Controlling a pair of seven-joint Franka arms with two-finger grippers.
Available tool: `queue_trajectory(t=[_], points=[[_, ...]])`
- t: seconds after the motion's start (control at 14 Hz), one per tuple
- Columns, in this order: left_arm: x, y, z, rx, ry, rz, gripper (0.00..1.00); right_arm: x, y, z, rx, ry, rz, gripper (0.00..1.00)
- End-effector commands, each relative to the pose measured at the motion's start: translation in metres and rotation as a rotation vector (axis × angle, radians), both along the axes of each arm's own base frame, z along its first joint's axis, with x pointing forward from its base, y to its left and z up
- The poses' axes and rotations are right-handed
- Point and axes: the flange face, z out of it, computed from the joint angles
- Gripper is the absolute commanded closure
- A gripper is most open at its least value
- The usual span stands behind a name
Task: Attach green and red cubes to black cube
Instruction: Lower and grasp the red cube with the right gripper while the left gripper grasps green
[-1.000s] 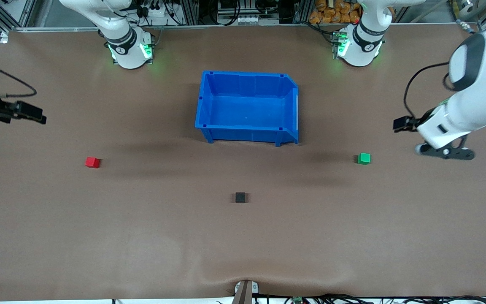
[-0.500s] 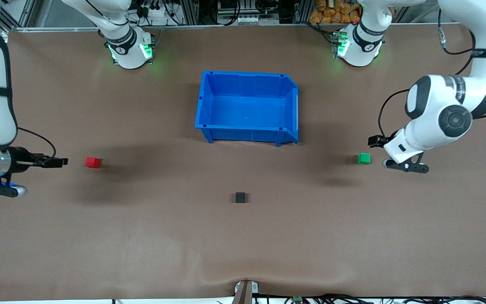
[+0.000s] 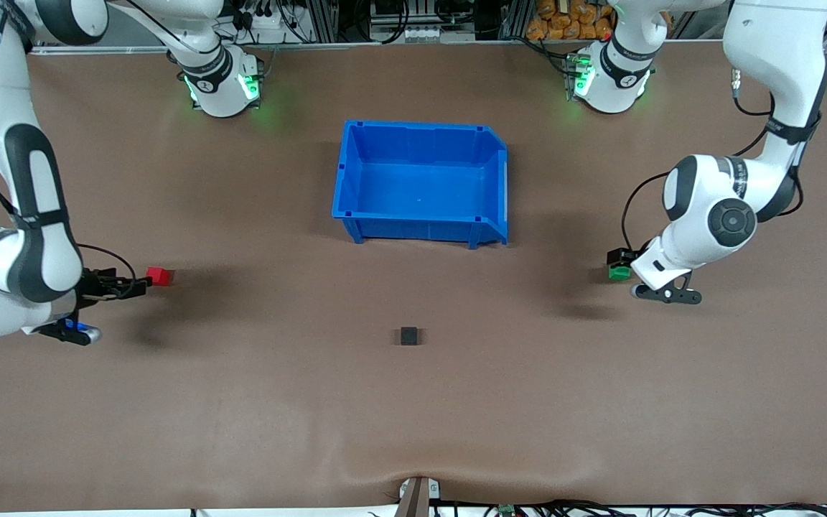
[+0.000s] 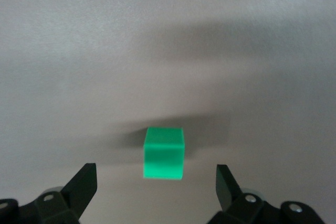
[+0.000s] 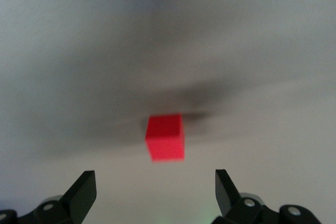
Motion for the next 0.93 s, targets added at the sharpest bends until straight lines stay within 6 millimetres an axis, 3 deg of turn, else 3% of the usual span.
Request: queue_trajectory(t=[0.0,0.14,0.36,0.5,0.64,0.71,0.79,0.86], points=[[0.000,-0.013,-0.019,-0.010,-0.013,0.052,0.00,-0.010,0.000,-0.024,-0.020,-0.024,0.014,0.09],[-0.002,-0.012,-0.029,-0.006,-0.003,0.046,0.00,-0.014,0.006,-0.038,-0.021,-0.006,0.022,0.35],[-0.004,-0.010,-0.037,0.000,0.010,0.041,0.00,-0.022,0.008,-0.056,-0.016,0.029,0.018,0.52],[-0.004,-0.010,-0.041,-0.002,0.017,0.028,0.00,-0.026,0.013,-0.060,-0.014,0.046,0.019,0.98],[-0.004,-0.010,-0.043,-0.002,0.020,0.025,0.00,-0.021,0.012,-0.053,-0.037,0.040,-0.019,1.00],[-0.004,-0.010,-0.043,-0.002,0.018,0.023,0.21,-0.016,0.019,-0.045,-0.074,0.040,-0.088,1.00],[-0.004,-0.010,-0.043,-0.001,0.018,0.024,0.70,-0.012,0.041,-0.036,-0.116,0.074,-0.164,1.00],[-0.004,-0.010,-0.044,-0.001,0.021,0.024,1.00,-0.004,0.064,-0.020,-0.166,0.110,-0.254,1.00]])
